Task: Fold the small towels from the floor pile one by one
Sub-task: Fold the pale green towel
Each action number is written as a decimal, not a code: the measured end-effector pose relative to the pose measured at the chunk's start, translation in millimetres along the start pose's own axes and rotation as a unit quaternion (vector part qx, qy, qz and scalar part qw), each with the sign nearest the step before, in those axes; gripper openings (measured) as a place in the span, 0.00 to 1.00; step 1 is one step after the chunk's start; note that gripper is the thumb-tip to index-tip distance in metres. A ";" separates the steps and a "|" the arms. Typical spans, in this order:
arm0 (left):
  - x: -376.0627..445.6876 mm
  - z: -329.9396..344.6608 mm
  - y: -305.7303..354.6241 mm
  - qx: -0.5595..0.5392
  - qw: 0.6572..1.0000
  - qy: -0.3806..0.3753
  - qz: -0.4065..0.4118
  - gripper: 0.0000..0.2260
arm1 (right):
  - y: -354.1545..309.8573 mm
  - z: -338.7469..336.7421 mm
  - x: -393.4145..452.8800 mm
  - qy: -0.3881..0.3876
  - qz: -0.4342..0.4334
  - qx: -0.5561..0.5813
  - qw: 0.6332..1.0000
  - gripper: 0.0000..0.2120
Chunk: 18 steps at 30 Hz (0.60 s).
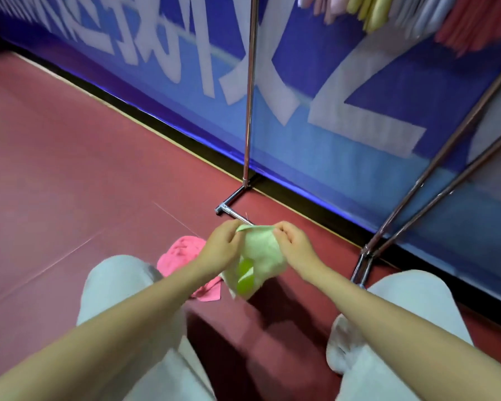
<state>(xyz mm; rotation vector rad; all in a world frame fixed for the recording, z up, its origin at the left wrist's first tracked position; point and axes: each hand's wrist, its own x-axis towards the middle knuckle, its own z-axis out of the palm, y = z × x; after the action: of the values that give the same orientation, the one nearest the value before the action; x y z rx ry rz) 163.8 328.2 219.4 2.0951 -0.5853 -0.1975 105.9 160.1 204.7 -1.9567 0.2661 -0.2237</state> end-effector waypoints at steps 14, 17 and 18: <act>-55.8 -7.2 9.8 -0.146 0.981 0.039 -0.119 0.14 | -13.1 -3.5 -61.8 0.009 0.038 -0.012 0.999 0.08; -57.3 -12.2 3.2 -0.183 0.970 0.069 -0.146 0.15 | -11.0 7.9 -66.6 -0.059 0.006 -0.064 0.996 0.08; -58.0 -12.8 1.0 -0.188 0.968 0.073 -0.147 0.15 | -9.8 12.4 -67.8 -0.078 -0.003 -0.078 0.994 0.09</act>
<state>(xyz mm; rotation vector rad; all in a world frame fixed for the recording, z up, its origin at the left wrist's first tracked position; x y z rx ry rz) 117.3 365.0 222.7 1.7964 -0.1309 -0.2961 45.3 194.3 206.8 -2.1179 0.1798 -0.0545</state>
